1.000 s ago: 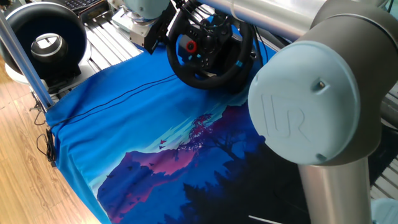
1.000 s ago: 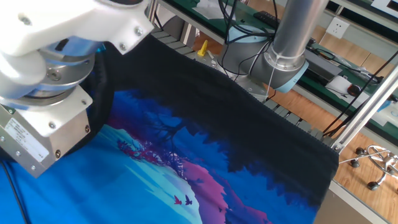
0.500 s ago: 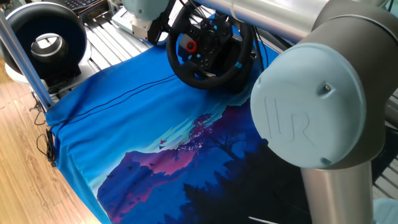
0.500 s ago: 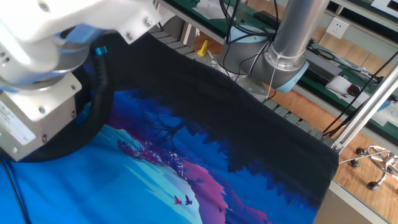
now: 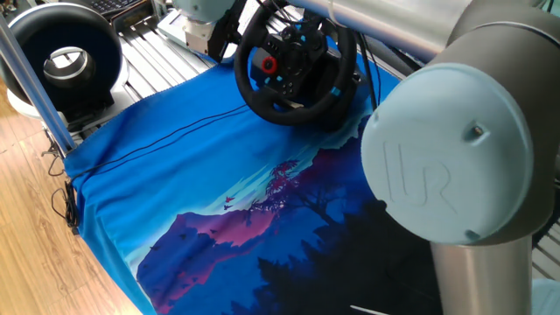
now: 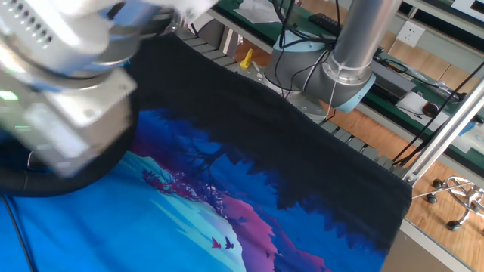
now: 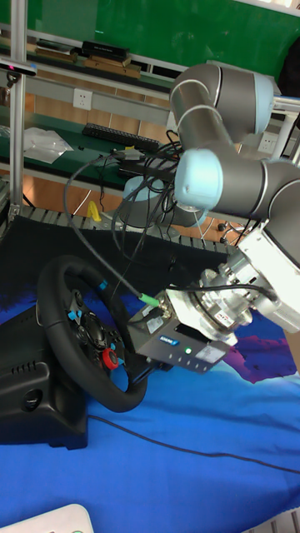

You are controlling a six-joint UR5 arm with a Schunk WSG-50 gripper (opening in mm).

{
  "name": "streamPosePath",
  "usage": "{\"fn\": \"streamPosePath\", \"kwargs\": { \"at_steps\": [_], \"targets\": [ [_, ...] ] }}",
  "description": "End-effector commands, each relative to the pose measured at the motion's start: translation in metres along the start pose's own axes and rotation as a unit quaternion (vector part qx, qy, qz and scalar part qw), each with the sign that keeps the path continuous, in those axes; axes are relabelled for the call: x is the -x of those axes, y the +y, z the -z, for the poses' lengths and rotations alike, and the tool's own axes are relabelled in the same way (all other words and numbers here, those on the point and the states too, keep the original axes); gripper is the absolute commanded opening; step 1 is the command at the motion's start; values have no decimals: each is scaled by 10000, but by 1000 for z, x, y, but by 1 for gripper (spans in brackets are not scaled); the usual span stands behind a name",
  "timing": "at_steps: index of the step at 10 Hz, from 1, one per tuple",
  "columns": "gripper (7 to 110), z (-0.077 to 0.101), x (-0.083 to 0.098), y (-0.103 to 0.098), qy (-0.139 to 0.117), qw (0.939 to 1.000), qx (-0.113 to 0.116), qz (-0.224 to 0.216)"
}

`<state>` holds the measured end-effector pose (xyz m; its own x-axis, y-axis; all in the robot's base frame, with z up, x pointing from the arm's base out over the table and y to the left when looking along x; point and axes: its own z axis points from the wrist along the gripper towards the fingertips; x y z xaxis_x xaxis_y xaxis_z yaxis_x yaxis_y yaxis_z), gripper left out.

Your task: Rotate the steering wheel 90 degrees clockwise

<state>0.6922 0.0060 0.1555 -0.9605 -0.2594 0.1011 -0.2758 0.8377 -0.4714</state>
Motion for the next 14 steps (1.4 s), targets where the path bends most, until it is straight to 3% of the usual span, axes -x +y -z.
{"fn": "streamPosePath", "kwargs": {
  "at_steps": [1, 2, 4, 5, 10, 14],
  "targets": [
    [7, 16, -50, 37, 582, 9960, 663, -108],
    [7, 19, -56, 45, 370, 9974, 617, -63],
    [7, 23, -84, 52, 349, 9985, 391, 178],
    [7, 24, -88, 51, 376, 9975, 442, 401],
    [7, 26, -98, 43, 579, 9944, 358, 812],
    [7, 27, -99, 50, 603, 9932, 486, 869]
  ]
}}
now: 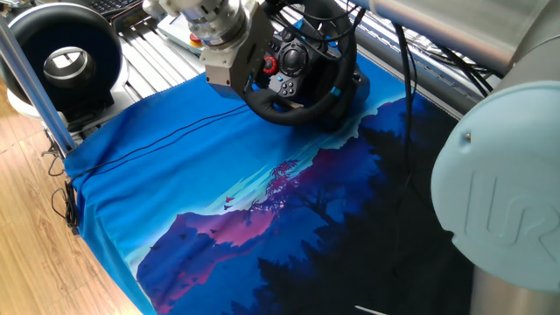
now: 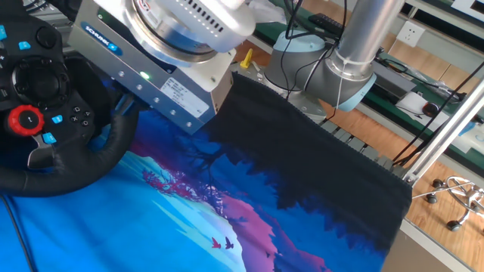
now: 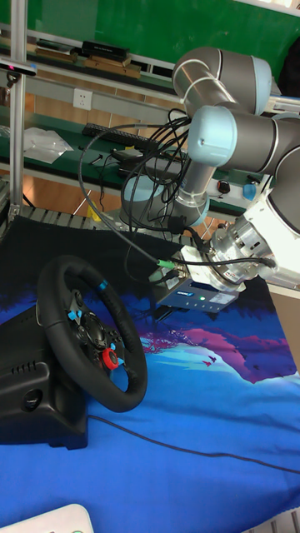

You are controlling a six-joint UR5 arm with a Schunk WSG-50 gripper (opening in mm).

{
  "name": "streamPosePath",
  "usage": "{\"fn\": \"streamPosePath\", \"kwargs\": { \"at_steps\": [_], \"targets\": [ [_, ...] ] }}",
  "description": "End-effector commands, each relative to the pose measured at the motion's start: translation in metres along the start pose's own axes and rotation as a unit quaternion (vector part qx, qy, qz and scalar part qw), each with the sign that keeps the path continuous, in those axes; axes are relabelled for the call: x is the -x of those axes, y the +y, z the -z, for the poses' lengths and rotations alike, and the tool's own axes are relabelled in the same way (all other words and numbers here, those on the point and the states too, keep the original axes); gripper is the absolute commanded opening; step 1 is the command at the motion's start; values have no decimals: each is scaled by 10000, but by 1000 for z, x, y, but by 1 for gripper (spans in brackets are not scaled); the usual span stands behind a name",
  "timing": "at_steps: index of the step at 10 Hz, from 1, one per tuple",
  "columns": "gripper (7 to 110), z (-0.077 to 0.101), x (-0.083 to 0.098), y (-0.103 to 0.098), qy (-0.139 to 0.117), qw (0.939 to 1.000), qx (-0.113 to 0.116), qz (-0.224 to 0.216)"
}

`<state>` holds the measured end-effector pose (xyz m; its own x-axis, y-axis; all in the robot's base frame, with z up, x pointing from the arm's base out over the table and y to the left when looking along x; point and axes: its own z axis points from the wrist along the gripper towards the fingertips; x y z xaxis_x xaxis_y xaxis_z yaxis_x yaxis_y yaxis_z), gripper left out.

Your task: Rotate the steering wheel 90 degrees clockwise

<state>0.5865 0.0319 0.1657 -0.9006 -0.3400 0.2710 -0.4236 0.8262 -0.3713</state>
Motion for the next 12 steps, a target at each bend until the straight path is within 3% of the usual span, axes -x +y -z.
{"fn": "streamPosePath", "kwargs": {
  "at_steps": [1, 10, 12],
  "targets": [
    [7, 1, -2, 5, 21, 9999, 97, 72],
    [7, 0, -2, 1, 15, 9999, 18, -104],
    [7, 1, 9, 0, -240, 9994, 23, -255]
  ]
}}
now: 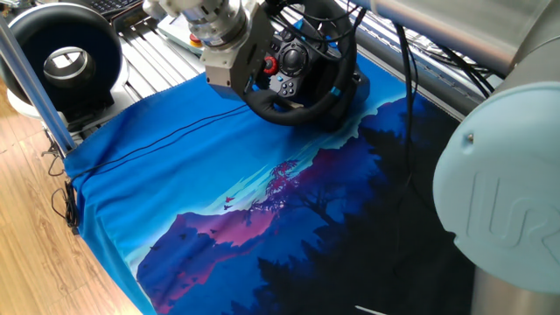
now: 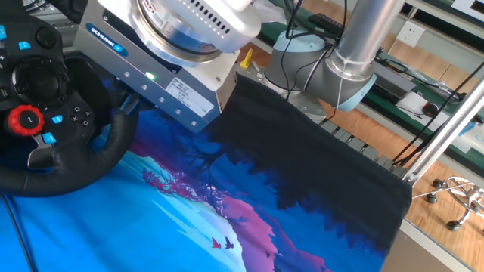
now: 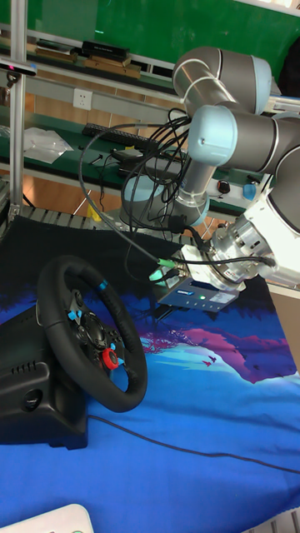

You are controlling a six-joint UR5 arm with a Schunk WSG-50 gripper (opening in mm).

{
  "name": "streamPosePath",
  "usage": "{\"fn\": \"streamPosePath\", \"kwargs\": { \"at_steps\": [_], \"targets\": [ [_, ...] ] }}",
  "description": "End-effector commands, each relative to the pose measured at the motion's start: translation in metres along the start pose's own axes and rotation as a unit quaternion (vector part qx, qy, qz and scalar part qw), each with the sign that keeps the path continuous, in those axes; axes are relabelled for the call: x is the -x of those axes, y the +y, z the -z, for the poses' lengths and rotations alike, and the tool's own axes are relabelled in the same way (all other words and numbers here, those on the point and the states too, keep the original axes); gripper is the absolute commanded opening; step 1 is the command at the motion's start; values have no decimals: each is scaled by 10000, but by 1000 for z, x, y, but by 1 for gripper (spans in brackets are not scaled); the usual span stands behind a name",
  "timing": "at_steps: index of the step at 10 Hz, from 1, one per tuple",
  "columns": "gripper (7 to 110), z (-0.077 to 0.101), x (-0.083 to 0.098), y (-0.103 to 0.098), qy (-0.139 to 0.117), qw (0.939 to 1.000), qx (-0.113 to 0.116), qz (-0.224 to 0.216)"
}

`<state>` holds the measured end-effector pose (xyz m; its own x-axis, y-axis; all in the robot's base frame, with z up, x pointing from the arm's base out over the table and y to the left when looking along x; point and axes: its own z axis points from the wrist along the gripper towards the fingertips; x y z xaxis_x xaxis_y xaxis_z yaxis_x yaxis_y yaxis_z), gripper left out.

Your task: Rotate the steering wheel 90 degrees clockwise

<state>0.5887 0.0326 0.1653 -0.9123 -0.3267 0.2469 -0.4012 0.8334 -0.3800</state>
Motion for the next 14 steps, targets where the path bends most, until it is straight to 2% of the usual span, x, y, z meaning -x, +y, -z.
{"fn": "streamPosePath", "kwargs": {
  "at_steps": [1, 2, 3, 4, 5, 6, 7, 8, 9, 10, 11, 12, 14],
  "targets": [
    [7, 2, 19, 13, -419, 9974, 361, -469],
    [7, 10, 22, 35, -467, 9917, 974, -694],
    [7, 21, 29, 40, -646, 9829, 1494, -859],
    [7, 33, 34, 33, -837, 9713, 1997, -983],
    [7, 37, 29, 18, -1025, 9603, 2292, -1212],
    [7, 27, 13, 2, -913, 9584, 2227, -1534],
    [7, 19, 2, -11, -817, 9588, 2199, -1605],
    [7, 25, 8, -3, -1002, 9431, 2692, -1674],
    [7, 26, 24, -5, -1403, 9309, 2927, -1676],
    [7, 23, 25, -5, -1393, 9275, 3009, -1726],
    [7, 18, 15, -6, -1158, 9332, 2896, -1786],
    [7, 15, 10, -8, -1083, 9374, 2813, -1747],
    [7, 13, 11, -11, -1171, 9378, 2832, -1633]
  ]
}}
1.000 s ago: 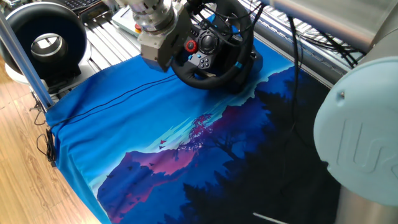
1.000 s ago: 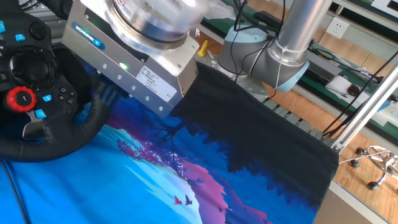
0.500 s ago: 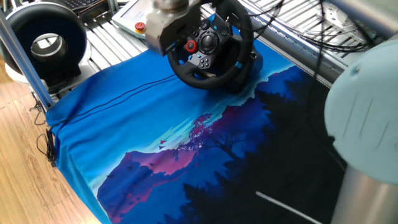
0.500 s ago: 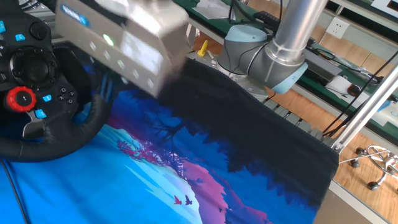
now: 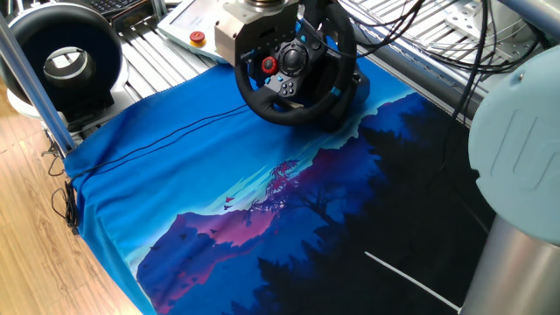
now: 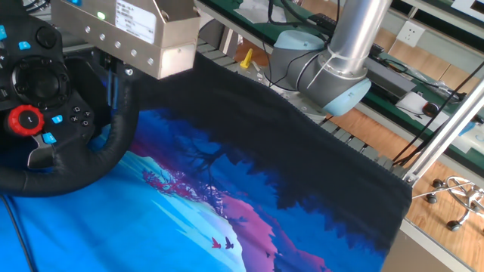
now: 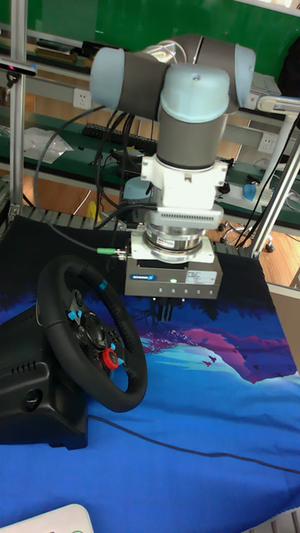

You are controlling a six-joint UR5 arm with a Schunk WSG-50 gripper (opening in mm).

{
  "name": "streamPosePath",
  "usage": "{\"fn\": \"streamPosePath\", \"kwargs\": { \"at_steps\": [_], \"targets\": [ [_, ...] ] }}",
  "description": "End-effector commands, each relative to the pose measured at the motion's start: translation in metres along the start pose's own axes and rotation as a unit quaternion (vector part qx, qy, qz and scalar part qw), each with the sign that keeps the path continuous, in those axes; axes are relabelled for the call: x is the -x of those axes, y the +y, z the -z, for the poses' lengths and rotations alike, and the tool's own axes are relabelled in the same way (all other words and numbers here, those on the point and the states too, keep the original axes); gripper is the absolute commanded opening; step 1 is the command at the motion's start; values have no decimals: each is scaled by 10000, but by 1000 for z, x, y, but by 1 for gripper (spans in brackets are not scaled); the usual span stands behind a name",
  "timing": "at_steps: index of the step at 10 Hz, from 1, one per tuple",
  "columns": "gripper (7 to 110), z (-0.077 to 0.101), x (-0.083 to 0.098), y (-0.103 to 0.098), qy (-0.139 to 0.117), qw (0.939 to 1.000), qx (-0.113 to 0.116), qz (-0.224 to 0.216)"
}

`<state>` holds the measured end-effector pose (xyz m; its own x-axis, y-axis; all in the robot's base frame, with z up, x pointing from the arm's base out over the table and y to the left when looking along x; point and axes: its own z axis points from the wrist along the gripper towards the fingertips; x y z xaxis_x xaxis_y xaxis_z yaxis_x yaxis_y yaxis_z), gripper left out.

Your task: Rotate the steering wheel 90 degrees clockwise

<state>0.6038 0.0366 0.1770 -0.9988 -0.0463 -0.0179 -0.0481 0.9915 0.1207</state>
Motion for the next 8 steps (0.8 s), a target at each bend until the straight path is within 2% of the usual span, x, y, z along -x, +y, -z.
{"fn": "streamPosePath", "kwargs": {
  "at_steps": [1, 2, 4, 7, 8],
  "targets": [
    [7, 1, 0, -5, -48, 9999, 107, 61],
    [7, 1, 0, -4, -40, 9999, 92, 77],
    [7, 2, -2, -11, 10, 9998, -82, 171],
    [7, 3, -11, -18, 197, 9993, -199, 252],
    [7, 3, -12, -18, 196, 9993, -175, 282]
  ]
}}
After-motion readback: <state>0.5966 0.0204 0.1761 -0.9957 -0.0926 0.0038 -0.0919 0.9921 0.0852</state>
